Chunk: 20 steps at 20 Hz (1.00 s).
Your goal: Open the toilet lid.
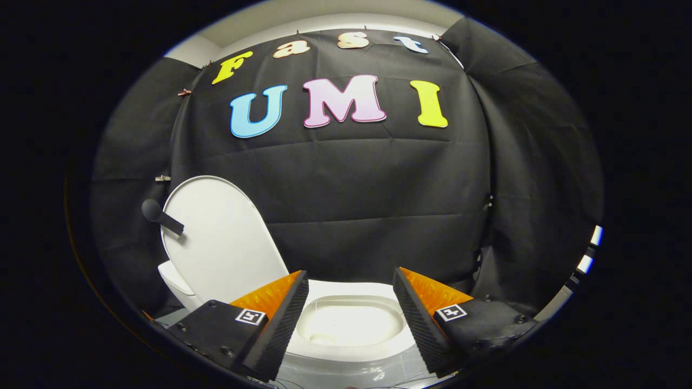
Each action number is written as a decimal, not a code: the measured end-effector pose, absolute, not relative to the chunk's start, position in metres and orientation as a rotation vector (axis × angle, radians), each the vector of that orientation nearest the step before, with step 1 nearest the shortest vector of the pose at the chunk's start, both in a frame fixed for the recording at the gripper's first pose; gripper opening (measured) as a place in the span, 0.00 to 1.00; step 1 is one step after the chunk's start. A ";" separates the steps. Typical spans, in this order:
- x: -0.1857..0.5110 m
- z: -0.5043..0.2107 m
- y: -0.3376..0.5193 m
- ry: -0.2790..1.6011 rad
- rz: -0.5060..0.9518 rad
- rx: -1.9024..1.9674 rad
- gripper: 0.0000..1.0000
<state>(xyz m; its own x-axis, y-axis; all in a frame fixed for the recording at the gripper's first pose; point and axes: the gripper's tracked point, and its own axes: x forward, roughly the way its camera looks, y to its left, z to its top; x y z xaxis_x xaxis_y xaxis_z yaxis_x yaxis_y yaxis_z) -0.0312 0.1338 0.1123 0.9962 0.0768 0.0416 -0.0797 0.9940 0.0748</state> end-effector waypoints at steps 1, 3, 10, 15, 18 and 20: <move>-0.032 0.116 0.132 -0.050 0.077 0.069 0.99; -0.033 0.120 0.131 -0.066 0.075 0.067 0.98; -0.034 0.120 0.120 -0.078 0.053 0.068 0.99; -0.036 0.115 0.116 -0.068 0.046 0.065 0.98; -0.035 0.114 0.116 -0.068 0.045 0.062 0.98; -0.037 0.114 0.117 -0.071 0.050 0.061 0.98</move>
